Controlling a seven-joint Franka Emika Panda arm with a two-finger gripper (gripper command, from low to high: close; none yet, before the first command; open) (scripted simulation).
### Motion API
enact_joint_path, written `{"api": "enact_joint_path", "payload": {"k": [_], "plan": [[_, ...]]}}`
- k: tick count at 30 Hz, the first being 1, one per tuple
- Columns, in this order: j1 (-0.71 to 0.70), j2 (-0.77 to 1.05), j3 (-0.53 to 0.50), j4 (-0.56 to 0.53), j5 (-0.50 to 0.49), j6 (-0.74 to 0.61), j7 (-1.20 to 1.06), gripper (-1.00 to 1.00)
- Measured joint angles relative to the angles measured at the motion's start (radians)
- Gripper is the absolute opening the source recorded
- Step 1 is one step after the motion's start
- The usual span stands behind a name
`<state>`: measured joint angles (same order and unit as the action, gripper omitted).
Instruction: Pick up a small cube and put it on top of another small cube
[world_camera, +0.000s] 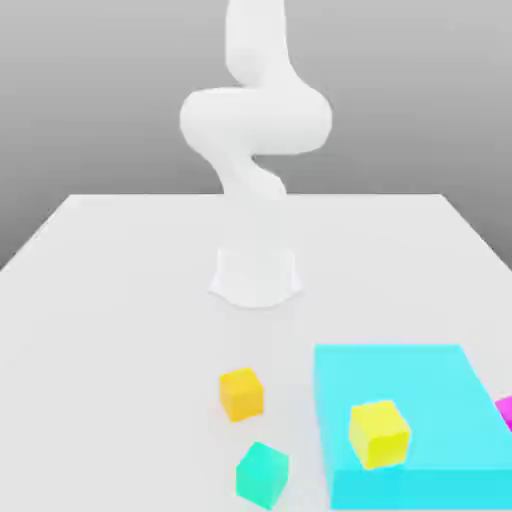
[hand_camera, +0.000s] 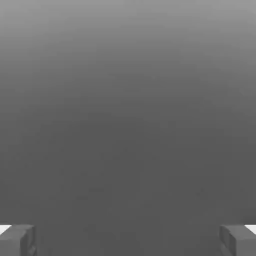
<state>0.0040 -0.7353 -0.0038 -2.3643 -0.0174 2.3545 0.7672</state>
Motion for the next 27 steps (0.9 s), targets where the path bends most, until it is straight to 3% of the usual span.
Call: {"api": "enact_joint_path", "payload": {"k": [12,18,25,26,27], "plan": [[0.022,0.383,-0.07,-0.364,-0.067,0.314,-0.217,0.0],[0.041,0.655,-0.113,-0.561,-0.022,0.53,-0.406,0.0],[-0.036,0.938,-0.015,-0.545,0.064,0.758,-0.49,0.0],[-0.049,0.969,-0.004,-0.54,0.064,0.784,-0.492,-1.0],[-0.049,0.969,-0.004,-0.54,0.064,0.784,-0.492,-1.0]]}}
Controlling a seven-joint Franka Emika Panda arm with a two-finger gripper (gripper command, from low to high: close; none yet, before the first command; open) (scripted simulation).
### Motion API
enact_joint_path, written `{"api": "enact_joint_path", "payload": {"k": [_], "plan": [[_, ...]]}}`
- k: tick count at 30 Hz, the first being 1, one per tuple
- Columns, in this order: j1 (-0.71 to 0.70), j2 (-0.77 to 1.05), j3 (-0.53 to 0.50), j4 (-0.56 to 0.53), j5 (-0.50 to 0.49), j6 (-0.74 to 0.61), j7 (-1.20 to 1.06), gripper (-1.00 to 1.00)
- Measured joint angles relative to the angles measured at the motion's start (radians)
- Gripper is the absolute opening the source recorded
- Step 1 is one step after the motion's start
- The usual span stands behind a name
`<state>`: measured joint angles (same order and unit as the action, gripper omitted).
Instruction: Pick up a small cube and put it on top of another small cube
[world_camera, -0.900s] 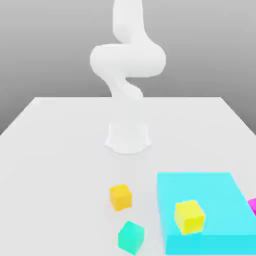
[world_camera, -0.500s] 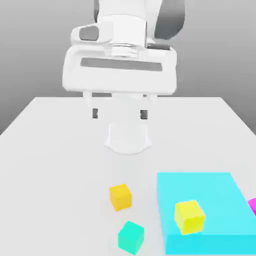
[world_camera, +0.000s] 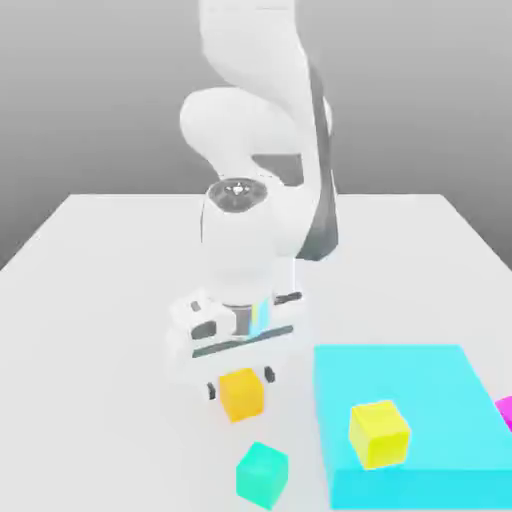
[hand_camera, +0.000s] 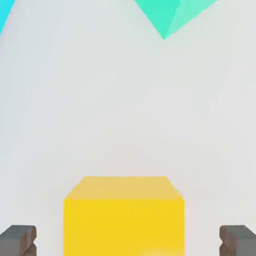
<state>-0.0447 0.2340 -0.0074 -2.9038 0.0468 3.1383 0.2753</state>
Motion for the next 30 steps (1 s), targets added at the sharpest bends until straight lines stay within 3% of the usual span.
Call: {"api": "enact_joint_path", "payload": {"k": [6,14,26,30], "plan": [[-0.006,0.006,0.005,0.001,-0.005,0.003,0.004,-1.0],[0.014,-0.257,-0.029,-0.047,-0.055,-0.211,0.04,-1.0],[0.072,-0.153,-0.004,0.339,-0.04,-0.492,0.439,-1.0],[0.076,-0.027,-0.006,0.375,-0.039,-0.402,0.469,-1.0]]}}
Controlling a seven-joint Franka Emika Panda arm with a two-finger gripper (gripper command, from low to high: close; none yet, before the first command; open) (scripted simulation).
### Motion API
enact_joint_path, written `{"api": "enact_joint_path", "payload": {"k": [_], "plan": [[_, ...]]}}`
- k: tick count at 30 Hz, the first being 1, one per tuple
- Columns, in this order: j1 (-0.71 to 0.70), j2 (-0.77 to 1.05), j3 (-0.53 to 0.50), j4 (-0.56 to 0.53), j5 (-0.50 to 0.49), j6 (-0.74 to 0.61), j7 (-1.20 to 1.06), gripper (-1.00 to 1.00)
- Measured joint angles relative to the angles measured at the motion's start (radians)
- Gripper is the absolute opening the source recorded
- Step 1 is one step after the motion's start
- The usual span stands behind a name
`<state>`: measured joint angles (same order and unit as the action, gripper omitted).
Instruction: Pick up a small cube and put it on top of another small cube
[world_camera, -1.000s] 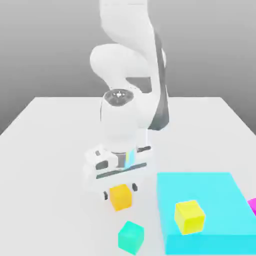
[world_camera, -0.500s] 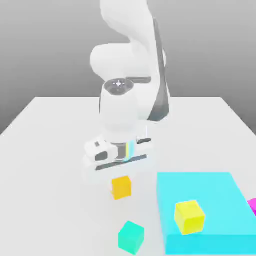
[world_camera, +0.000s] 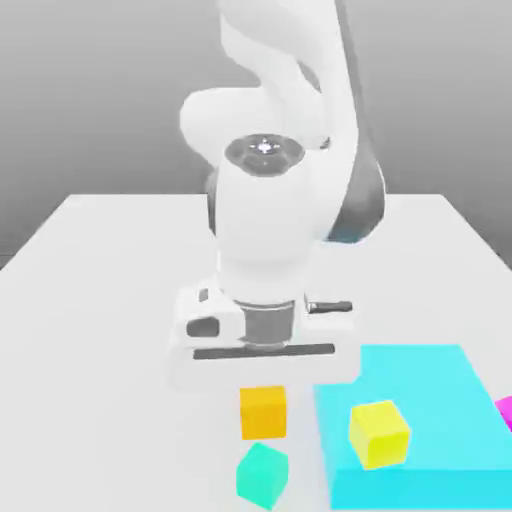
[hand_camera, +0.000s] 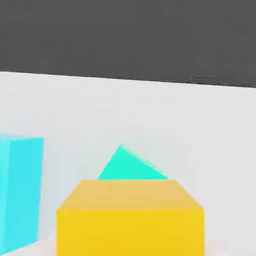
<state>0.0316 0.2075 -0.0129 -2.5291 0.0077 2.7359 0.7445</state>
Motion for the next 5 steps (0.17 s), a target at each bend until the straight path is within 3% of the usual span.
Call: {"api": "enact_joint_path", "payload": {"k": [1,2,5], "plan": [[-0.002,0.036,0.002,0.003,0.0,0.033,0.001,-1.0],[-0.002,0.055,0.002,0.005,0.0,0.05,0.001,1.0],[-0.002,0.055,0.002,0.005,0.0,0.05,0.001,1.0]]}}
